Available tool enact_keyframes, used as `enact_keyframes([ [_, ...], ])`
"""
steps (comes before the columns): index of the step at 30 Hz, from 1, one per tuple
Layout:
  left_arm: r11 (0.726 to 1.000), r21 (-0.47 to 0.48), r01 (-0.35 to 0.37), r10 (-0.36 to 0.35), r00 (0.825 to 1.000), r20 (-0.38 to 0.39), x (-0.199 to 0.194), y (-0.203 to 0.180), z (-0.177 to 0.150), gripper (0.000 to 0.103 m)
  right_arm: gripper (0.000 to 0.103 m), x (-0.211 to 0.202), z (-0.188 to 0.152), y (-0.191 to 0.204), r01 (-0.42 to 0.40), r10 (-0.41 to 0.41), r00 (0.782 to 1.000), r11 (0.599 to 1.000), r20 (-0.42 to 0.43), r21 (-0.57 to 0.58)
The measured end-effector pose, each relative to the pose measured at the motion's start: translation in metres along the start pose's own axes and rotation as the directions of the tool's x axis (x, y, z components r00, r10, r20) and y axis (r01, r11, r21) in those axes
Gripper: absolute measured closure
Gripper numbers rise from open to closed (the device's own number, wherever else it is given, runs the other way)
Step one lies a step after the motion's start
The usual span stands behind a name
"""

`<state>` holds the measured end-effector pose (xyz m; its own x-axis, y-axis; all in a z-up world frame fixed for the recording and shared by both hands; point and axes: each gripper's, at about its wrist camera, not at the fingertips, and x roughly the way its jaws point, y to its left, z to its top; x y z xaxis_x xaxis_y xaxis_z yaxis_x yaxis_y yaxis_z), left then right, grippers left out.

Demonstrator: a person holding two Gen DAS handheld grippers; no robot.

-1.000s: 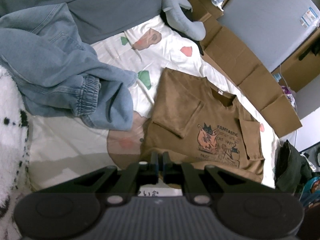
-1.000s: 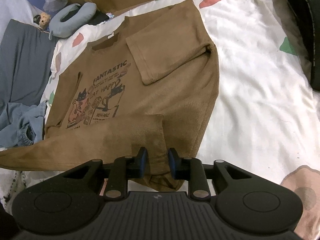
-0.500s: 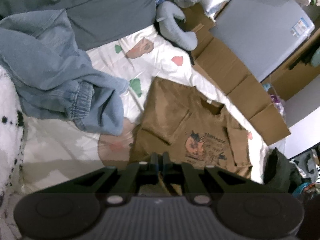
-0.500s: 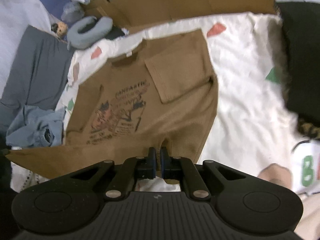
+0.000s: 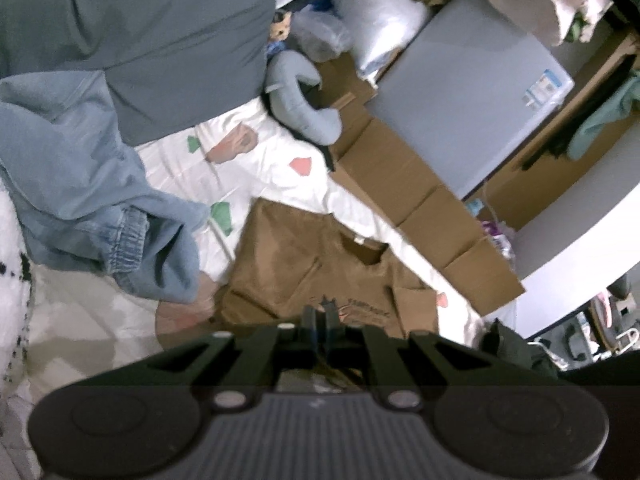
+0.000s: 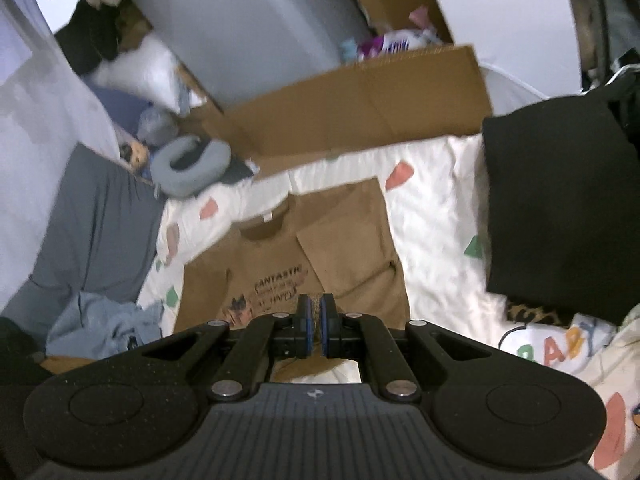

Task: Fold clothes
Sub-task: 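Carry the folded hem over onto the collar with both grippers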

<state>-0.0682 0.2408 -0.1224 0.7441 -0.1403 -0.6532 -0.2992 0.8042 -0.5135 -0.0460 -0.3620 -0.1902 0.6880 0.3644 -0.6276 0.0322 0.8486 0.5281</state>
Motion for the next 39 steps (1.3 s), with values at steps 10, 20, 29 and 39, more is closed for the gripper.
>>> enact_keyframes([
  [10,0.998,-0.016,0.056,-0.054,0.994,0.093,-0.044,-0.018,-0.007,0.1,0.101,-0.06,0.005,0.012,-0.008,0.007,0.996,1.0,0.084,0.018],
  [20,0.997,0.003,0.08,-0.08,0.985,0.15,-0.078,-0.032,-0.009,0.1,0.101,-0.098,0.014,0.032,-0.039,0.04,0.988,0.999,0.148,-0.011],
  [29,0.996,-0.038,0.08,-0.074,0.987,0.142,-0.07,-0.021,-0.011,0.1,0.101,-0.103,0.013,0.029,-0.031,0.031,0.99,1.0,0.14,-0.003],
  [39,0.995,-0.078,0.057,-0.05,0.995,0.086,-0.016,-0.003,0.01,0.1,0.101,-0.05,0.03,0.018,0.015,-0.017,0.996,0.999,0.083,0.029],
])
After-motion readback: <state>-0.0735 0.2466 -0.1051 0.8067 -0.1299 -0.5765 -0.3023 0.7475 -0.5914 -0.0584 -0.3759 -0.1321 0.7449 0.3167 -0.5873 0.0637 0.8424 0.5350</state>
